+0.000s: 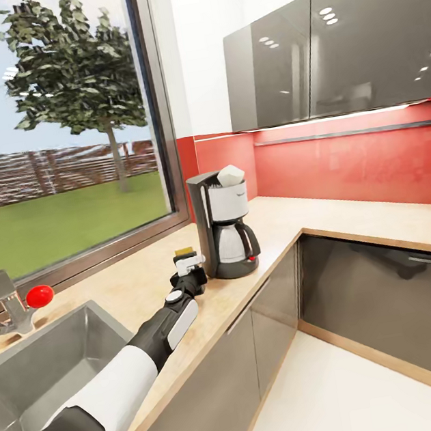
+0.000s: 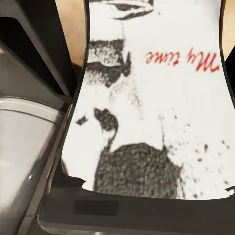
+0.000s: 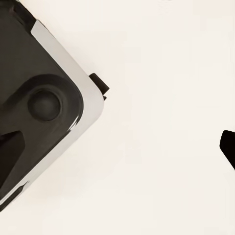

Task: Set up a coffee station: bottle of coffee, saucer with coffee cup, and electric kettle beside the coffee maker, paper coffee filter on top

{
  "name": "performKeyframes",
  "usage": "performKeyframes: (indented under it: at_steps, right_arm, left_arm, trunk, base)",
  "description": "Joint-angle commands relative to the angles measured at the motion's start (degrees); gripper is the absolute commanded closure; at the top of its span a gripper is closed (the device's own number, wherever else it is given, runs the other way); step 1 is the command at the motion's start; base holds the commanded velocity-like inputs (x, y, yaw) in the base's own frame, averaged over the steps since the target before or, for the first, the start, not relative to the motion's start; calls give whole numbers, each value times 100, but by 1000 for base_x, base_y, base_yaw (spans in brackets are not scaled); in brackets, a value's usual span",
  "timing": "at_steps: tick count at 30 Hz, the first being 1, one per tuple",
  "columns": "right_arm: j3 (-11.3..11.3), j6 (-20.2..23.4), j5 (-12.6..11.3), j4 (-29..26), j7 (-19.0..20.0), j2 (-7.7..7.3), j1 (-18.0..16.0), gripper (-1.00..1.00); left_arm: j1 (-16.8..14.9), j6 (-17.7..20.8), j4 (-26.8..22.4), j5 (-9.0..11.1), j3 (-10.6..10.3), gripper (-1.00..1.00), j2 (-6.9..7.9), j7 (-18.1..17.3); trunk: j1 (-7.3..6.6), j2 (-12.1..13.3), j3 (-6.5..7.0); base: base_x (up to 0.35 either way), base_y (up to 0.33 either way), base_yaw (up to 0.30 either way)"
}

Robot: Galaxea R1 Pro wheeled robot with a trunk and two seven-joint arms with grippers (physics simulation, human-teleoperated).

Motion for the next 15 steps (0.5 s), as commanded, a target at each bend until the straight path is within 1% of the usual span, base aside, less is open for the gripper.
performKeyframes:
  at_steps: [1, 3, 5, 11, 13, 15]
  right_arm:
    - [-47, -14, 17, 5, 31, -3, -5, -100]
    - [-47, -14, 17, 5, 32, -3, -5, -100]
    - [-46, -13, 17, 5, 33, -3, -5, -100]
    - [-46, -7, 18, 5, 34, -3, -5, -100]
    - [-46, -7, 17, 5, 34, -3, -5, -100]
    - [-46, -10, 17, 5, 34, -3, -5, -100]
  left_arm:
    - [-7, 11, -7, 28, -32, 100, 5, 46]
    - [-7, 11, -6, 28, -32, 100, 5, 46]
    - [-7, 11, -3, 28, -35, 100, 5, 46]
    - [-7, -6, 0, 28, -40, 100, 5, 46]
    - [-7, -6, -2, 28, -40, 100, 5, 46]
    - [-7, -6, 0, 28, -40, 100, 5, 46]
  trunk:
    - [0, -4, -7]
    - [0, -4, -7]
    - [0, -4, -7]
    - [0, -4, -7]
    - [0, -4, -7]
    - [0, -4, -7]
  base:
    - [0, 0, 34]
    - [0, 0, 108]
    - [0, 0, 205]
    - [0, -2, 262]
    - [0, -103, 233]
    - [0, -215, 105]
